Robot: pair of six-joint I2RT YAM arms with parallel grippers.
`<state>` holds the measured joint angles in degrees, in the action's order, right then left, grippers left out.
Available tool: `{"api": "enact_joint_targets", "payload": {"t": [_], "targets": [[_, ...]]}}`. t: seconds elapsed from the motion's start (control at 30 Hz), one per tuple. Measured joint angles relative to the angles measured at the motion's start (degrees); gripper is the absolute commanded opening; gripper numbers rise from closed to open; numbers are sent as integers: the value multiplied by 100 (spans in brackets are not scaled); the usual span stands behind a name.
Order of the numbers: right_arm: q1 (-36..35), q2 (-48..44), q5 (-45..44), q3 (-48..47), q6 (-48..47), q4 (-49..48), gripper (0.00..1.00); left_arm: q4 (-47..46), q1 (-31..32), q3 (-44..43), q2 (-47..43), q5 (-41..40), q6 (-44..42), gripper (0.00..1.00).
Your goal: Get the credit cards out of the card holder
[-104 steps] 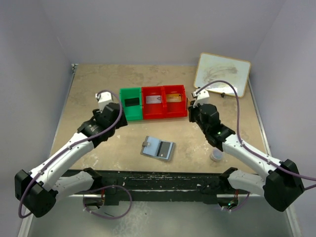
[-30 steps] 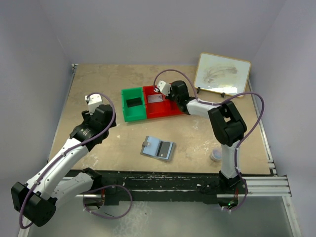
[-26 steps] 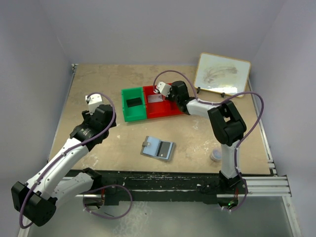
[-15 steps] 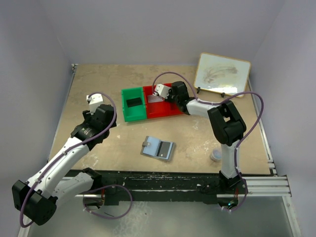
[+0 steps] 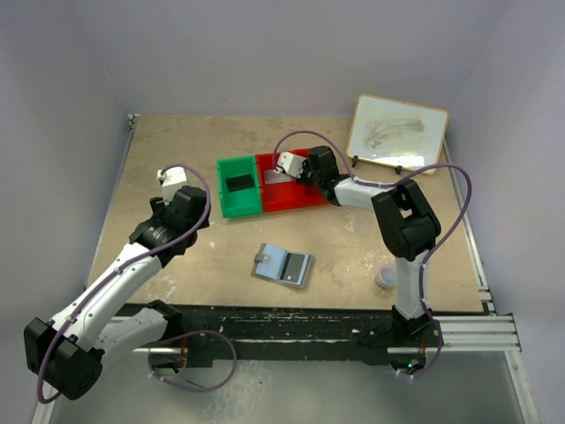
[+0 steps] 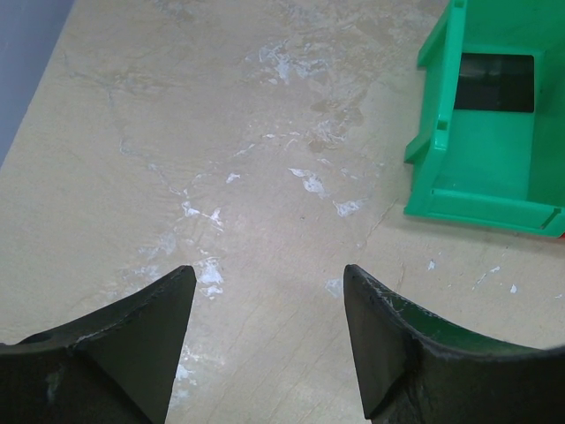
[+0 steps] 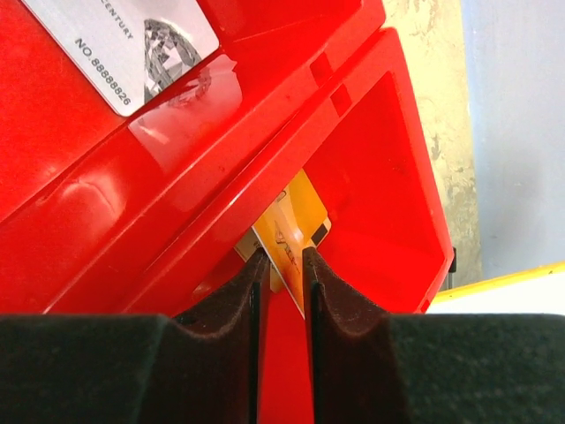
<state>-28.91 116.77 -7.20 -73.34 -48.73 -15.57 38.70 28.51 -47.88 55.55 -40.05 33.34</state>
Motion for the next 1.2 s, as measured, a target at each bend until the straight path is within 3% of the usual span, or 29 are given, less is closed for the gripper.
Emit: {"api": "enact_joint_targets", "payload": {"t": [0.1, 0.57, 0.67, 1.2], "targets": [[11, 9, -37, 35, -42, -9, 35, 2, 0, 0, 35, 24, 2, 65], [72, 31, -20, 42, -26, 31, 38, 0, 0, 0, 72, 70, 0, 65], [76, 31, -35, 42, 28, 35, 46, 0, 0, 0, 85, 79, 0, 65], [129, 35, 48, 66, 393, -20, 49, 2, 0, 0, 151, 107, -2, 64]]}}
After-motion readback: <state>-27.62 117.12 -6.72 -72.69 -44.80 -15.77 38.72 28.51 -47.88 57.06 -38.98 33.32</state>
